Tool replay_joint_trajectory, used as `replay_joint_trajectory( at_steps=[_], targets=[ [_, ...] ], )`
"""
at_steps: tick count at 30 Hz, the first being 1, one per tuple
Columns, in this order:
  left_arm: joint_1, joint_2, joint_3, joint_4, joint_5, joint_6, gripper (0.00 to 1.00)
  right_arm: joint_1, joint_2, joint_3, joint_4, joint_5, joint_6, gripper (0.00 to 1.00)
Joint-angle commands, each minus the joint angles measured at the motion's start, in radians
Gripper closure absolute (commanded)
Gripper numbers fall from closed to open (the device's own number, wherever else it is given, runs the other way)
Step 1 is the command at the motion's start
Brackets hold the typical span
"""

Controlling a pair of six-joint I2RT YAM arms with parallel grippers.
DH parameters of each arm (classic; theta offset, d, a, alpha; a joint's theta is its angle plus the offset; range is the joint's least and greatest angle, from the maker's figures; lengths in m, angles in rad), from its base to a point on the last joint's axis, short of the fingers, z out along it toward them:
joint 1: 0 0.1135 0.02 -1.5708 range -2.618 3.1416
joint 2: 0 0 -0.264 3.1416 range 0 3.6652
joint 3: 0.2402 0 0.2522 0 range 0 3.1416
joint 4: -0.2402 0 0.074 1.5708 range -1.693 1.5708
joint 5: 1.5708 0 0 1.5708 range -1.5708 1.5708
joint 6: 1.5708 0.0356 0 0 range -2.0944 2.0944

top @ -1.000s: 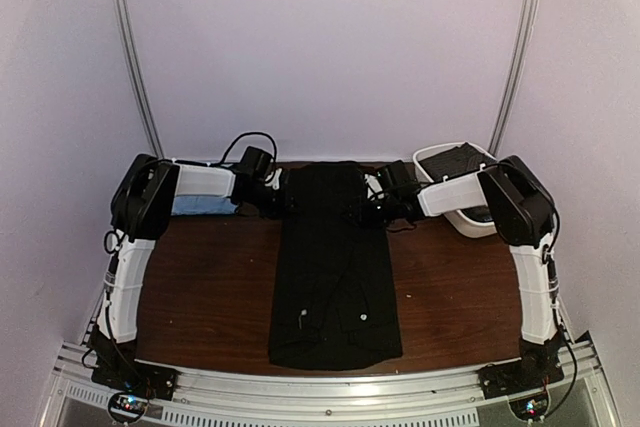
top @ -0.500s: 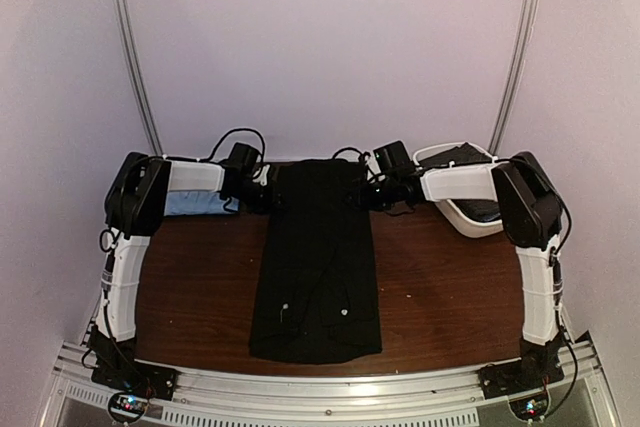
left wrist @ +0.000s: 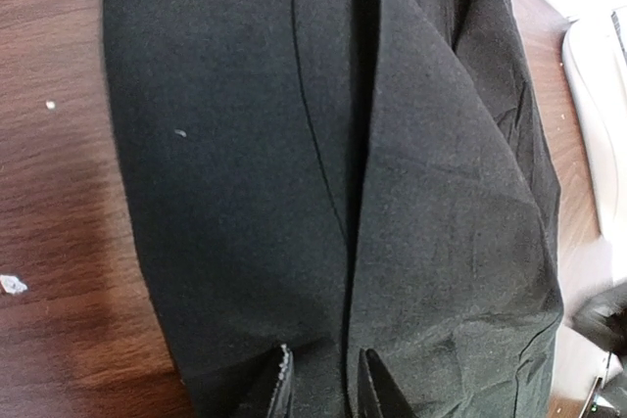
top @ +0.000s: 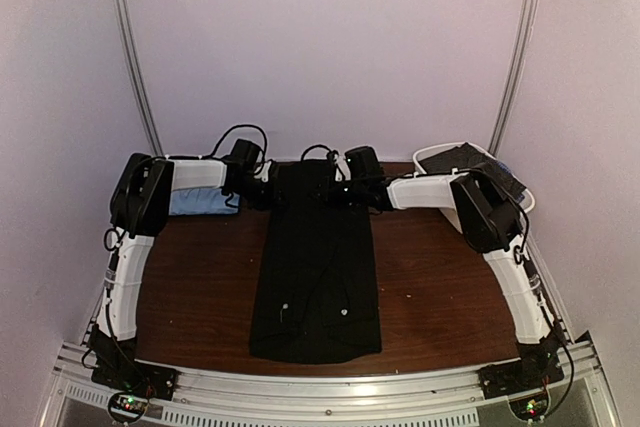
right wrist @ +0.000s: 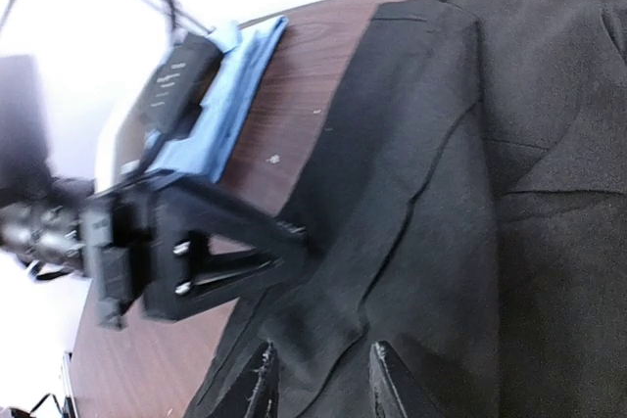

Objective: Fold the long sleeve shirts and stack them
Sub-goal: Smooth out the rectangle-folded shirt at the center of the board.

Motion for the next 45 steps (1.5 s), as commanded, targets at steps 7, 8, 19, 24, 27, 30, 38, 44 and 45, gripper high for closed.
replay_joint_trajectory(
  at_steps=[7, 8, 19, 24, 27, 30, 38, 44, 45],
  targets=[
    [0.014, 0.03, 0.013, -0.017, -0.015, 0.036, 0.75, -0.041, 0.206, 0.238, -0.036, 0.071, 0.14, 0.69],
    [0.014, 0.029, 0.013, -0.017, -0.014, 0.036, 0.75, -0.042, 0.214, 0.243, -0.039, 0.071, 0.147, 0.69],
    [0.014, -0.024, -0.025, -0.016, -0.047, 0.024, 0.75, -0.048, 0.181, 0.219, -0.048, 0.038, 0.199, 0.69],
    [0.014, -0.108, -0.073, -0.027, -0.105, 0.012, 0.75, -0.05, 0.102, 0.196, -0.069, 0.019, 0.123, 0.65],
    [0.01, -0.185, -0.137, -0.023, -0.152, -0.021, 0.75, -0.058, 0.077, 0.218, -0.089, -0.008, 0.1, 0.63],
    [-0.008, -0.29, -0.268, 0.016, -0.176, -0.063, 0.75, -0.057, 0.039, 0.191, -0.106, -0.024, 0.082, 0.62],
    [-0.106, -0.573, -0.605, 0.071, -0.202, -0.103, 0.75, -0.044, -0.153, -0.191, 0.076, -0.06, 0.126, 0.63],
    [-0.17, -0.714, -0.795, 0.122, -0.156, -0.142, 0.75, -0.039, -0.132, -0.329, 0.187, -0.079, 0.207, 0.65],
    [-0.174, -0.728, -0.819, 0.127, -0.139, -0.146, 0.75, -0.039, -0.119, -0.346, 0.206, -0.082, 0.225, 0.65]
  ],
)
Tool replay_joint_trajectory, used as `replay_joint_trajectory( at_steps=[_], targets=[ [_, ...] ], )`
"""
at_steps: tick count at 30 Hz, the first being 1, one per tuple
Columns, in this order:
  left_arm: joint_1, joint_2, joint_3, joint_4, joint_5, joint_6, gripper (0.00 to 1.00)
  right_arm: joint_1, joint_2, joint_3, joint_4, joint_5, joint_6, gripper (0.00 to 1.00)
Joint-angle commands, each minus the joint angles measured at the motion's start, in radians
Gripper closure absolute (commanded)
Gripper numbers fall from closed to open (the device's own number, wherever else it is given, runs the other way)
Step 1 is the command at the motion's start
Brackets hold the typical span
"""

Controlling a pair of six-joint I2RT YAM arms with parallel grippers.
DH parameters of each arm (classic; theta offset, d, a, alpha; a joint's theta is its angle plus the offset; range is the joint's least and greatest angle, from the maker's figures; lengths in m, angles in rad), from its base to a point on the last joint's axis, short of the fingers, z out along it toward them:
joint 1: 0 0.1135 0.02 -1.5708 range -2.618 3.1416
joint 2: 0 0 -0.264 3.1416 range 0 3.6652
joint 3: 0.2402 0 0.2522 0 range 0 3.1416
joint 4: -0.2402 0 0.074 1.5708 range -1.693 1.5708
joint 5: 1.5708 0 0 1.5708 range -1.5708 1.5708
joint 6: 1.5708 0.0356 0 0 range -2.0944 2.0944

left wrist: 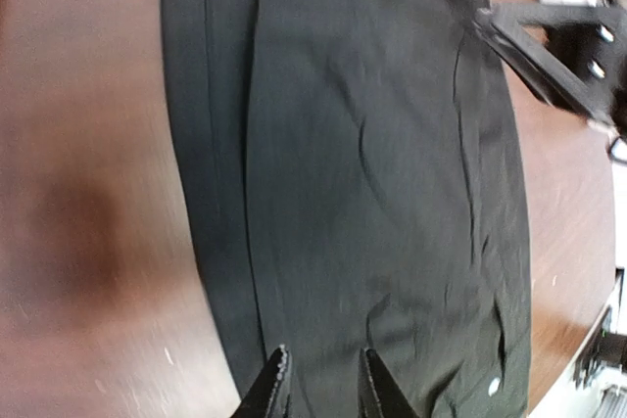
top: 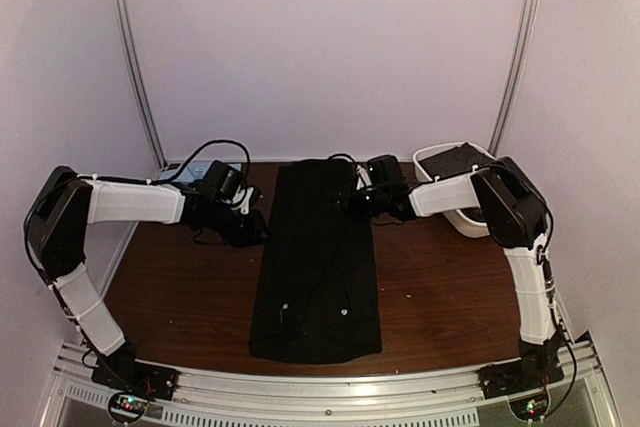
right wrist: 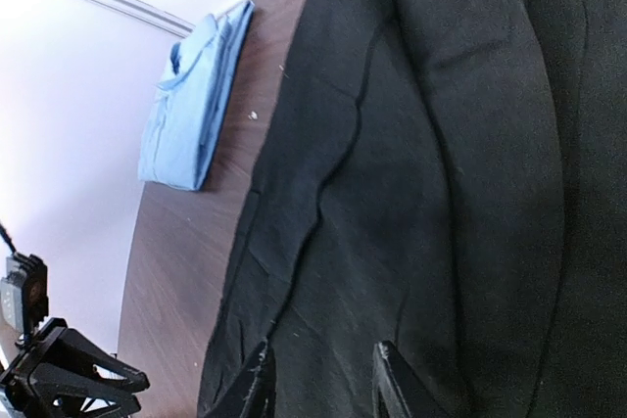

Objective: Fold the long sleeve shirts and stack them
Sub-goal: Smooth out the rectangle-folded shirt at the center of the board.

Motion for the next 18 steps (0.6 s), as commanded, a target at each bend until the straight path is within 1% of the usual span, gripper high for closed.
replay_joint_trajectory(
  at_steps=[1, 5, 9, 12, 14, 16, 18],
  targets=[
    [-0.014, -0.079, -0.102, 0.067, 0.045, -0.037, 0.75, 0.008, 0.042, -0.078, 0.113, -0.021, 0.087, 0.66],
    [-0.015, -0.133, -0.185, 0.083, 0.098, -0.034, 0.75, 0.009, 0.049, -0.134, 0.139, 0.01, 0.133, 0.66],
    [-0.017, -0.181, -0.245, 0.091, 0.15, -0.027, 0.75, 0.008, -0.022, -0.167, 0.118, 0.078, 0.137, 0.65],
    [-0.017, -0.226, -0.289, 0.088, 0.149, -0.021, 0.74, 0.013, -0.088, -0.15, 0.039, 0.114, 0.108, 0.64],
    [-0.017, -0.25, -0.32, 0.089, 0.163, -0.022, 0.74, 0.029, -0.163, -0.167, -0.008, 0.141, 0.077, 0.62],
    [-0.017, -0.275, -0.352, 0.089, 0.179, -0.022, 0.74, 0.056, -0.236, -0.205, -0.071, 0.175, 0.037, 0.59],
    [-0.017, -0.3, -0.381, 0.093, 0.194, -0.021, 0.74, 0.086, -0.314, -0.276, -0.113, 0.192, 0.02, 0.58]
  ],
)
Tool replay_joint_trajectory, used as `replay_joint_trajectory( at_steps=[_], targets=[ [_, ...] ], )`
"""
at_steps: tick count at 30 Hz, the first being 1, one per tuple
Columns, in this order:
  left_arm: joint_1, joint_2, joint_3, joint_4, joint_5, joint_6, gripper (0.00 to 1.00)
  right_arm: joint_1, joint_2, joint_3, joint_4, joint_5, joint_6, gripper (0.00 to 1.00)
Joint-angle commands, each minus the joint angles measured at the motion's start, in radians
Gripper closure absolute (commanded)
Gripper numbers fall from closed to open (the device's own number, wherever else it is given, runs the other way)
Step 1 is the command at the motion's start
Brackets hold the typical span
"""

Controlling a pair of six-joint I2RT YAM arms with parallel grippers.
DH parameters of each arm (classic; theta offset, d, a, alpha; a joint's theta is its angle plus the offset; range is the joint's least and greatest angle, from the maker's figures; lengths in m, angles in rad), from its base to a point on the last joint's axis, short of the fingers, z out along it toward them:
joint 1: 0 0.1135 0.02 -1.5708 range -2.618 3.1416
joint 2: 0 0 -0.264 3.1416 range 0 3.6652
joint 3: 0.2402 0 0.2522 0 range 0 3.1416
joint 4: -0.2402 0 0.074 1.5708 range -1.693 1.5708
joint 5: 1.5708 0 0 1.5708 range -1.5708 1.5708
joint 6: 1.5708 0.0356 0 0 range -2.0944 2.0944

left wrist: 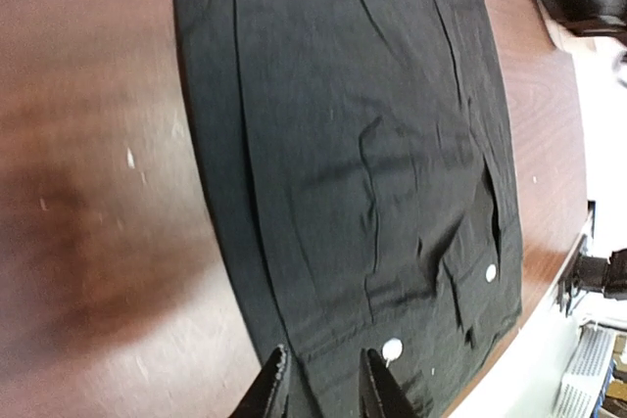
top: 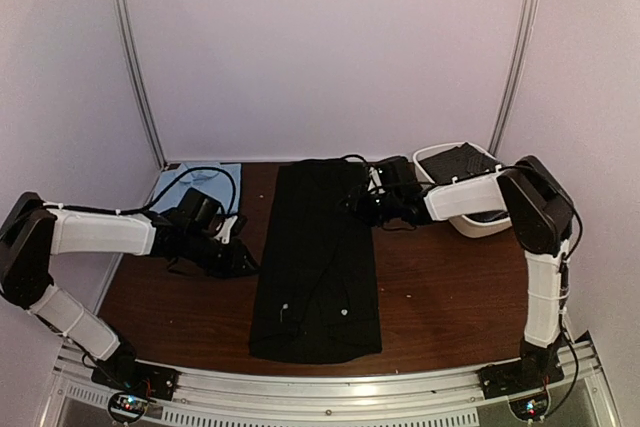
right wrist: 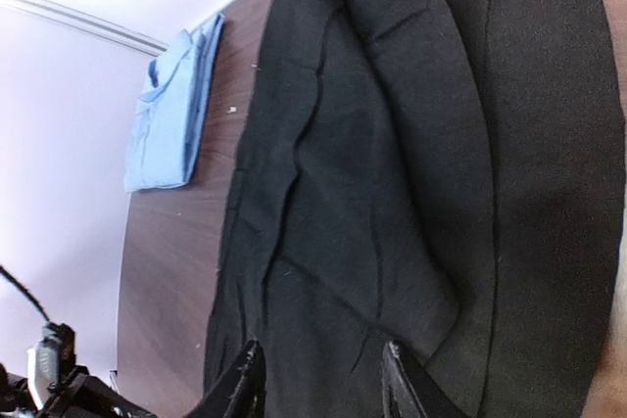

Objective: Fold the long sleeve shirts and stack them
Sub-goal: Smooth out the rectangle-folded shirt at the center of the board, then pick up the rectangle-folded shirt from the center of the board.

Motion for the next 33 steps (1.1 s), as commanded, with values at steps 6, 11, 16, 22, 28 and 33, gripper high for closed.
replay_joint_trajectory(
  at_steps=[6, 11, 16, 22, 28, 33],
  targets=[
    [-0.01, -0.102, -0.147, 0.103, 0.083, -0.034, 0.74, 0.155, -0.433, -0.401, -0.116, 0.088, -0.059, 0.54],
    [-0.05, -0.127, -0.197, 0.139, 0.048, -0.089, 0.73, 0.209, -0.577, -0.589, -0.115, 0.059, -0.045, 0.53],
    [-0.06, -0.145, -0.212, 0.113, 0.028, -0.115, 0.69, 0.217, -0.69, -0.739, -0.068, 0.019, -0.01, 0.52],
    [-0.063, -0.102, -0.216, 0.107, 0.054, -0.089, 0.64, 0.227, -0.703, -0.822, 0.032, -0.036, 0.053, 0.51],
    [-0.065, -0.049, -0.199, 0.076, 0.074, -0.049, 0.62, 0.245, -0.691, -0.886, 0.088, -0.051, 0.097, 0.51],
    [-0.066, -0.033, -0.185, 0.04, 0.069, -0.032, 0.62, 0.271, -0.685, -0.923, 0.107, -0.048, 0.119, 0.5]
  ],
)
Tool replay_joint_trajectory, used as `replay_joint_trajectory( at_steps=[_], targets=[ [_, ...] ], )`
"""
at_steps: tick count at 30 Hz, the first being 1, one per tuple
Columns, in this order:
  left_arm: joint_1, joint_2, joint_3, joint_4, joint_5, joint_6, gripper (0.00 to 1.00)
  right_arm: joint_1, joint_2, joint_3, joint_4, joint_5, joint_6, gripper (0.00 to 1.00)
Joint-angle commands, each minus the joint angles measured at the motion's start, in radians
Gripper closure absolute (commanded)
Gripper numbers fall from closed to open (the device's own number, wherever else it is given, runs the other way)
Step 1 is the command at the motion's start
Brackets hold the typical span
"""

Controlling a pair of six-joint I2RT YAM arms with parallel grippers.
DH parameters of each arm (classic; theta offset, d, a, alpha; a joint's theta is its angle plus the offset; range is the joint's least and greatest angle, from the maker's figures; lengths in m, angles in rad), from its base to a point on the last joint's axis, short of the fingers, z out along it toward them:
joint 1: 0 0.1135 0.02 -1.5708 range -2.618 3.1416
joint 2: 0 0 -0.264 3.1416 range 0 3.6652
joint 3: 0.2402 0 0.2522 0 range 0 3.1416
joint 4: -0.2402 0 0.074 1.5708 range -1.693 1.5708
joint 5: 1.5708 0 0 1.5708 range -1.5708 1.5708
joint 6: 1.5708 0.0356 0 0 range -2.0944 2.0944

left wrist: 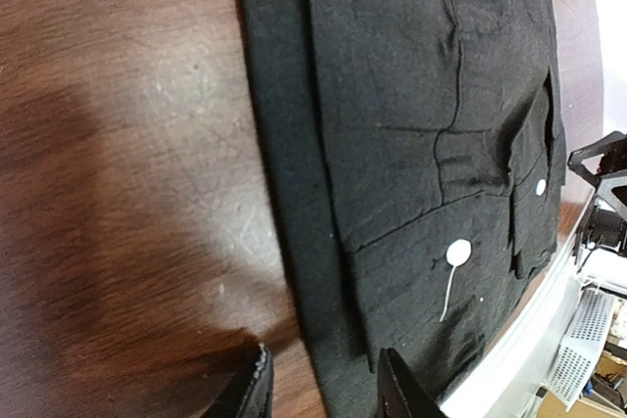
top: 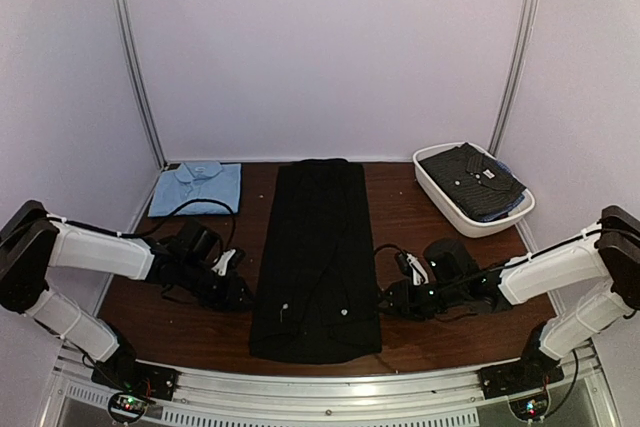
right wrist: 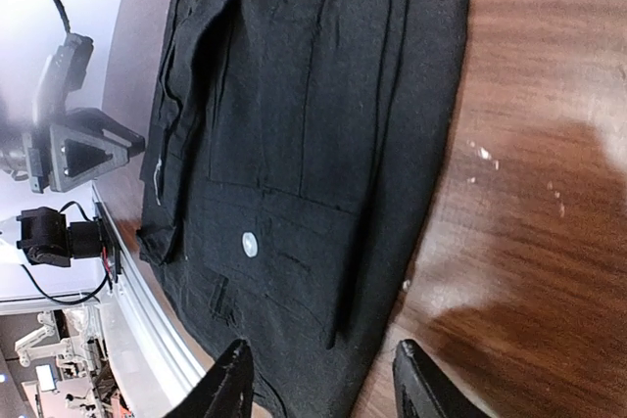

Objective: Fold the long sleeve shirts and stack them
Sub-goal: Pick up the rectangle-folded shirt from the center of the board.

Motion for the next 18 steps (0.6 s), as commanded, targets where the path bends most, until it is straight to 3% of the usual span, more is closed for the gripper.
replay_joint_trajectory(
  at_steps=[1, 18],
  targets=[
    [-0.005, 0.021, 0.022, -0.016, 0.015, 0.035, 0.62, 0.021, 0.01, -0.026, 0.053, -0.009, 0.035, 0.49],
    [-0.028, 0.11, 0.066, -0.008, 0.053, 0.011, 0.66, 0.03, 0.095, -0.066, 0.173, -0.031, 0.094, 0.5]
  ],
)
